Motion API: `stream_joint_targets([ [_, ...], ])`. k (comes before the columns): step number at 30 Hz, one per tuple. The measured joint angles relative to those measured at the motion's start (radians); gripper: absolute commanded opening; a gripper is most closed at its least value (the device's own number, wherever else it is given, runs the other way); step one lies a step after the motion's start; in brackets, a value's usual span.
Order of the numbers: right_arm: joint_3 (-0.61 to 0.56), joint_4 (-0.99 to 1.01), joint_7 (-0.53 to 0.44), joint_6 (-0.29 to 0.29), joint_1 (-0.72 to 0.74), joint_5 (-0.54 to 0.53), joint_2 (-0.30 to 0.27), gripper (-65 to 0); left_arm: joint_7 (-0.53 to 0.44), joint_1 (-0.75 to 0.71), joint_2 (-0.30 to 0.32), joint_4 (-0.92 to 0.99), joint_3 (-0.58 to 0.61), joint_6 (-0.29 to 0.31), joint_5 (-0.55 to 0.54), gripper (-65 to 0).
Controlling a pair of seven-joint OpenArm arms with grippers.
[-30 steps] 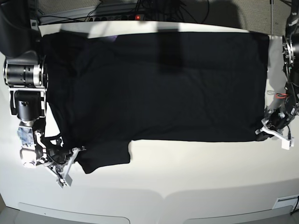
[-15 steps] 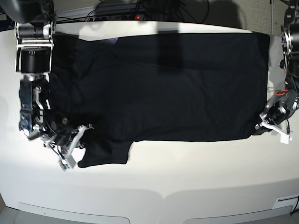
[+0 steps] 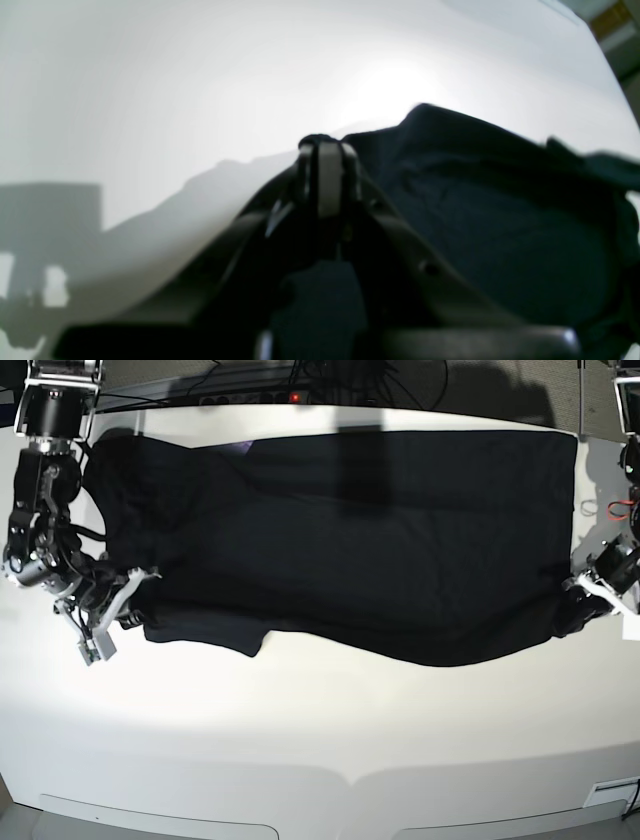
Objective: Fold the T-shirt properly
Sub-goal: 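Fold the hem up over the shirt toward the collar with both grippers, then release the hem and reposition both grippers at the folded strip's ends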
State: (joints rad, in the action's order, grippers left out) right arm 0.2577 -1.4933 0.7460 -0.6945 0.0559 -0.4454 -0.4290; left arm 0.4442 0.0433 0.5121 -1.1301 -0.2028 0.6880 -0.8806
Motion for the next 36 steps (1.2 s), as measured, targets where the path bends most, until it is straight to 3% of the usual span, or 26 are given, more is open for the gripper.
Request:
stream_joint_targets([
  [5,0.048,-0.035,-0.002,0.001,-0.058,-0.001,-0.003,-65.0,0.059,-0.071,0.000,-0.025,-0.069,0.000,-0.003,-65.0],
  [19,0.188,-0.138,-0.004,0.000,-0.259,-0.003,-0.001,-65.0,0.140,-0.191,0.000,-0.132,-0.071,0.000,0.005,-65.0],
  [23,0.239,-0.138,-0.006,-0.002,-0.300,-0.011,0.000,-65.0,0.141,-0.225,0.006,-0.157,-0.071,0.002,0.002,-65.0],
  [28,0.314,-0.157,0.002,-0.003,-0.362,-0.105,-0.001,-65.0,0.140,-0.270,0.060,-0.195,-0.071,0.003,-0.048,-65.0],
  [36,0.323,-0.164,0.004,-0.002,-0.436,-0.104,0.014,-65.0,0.156,-0.359,0.056,-0.211,-0.071,0.004,-0.024,-65.0],
])
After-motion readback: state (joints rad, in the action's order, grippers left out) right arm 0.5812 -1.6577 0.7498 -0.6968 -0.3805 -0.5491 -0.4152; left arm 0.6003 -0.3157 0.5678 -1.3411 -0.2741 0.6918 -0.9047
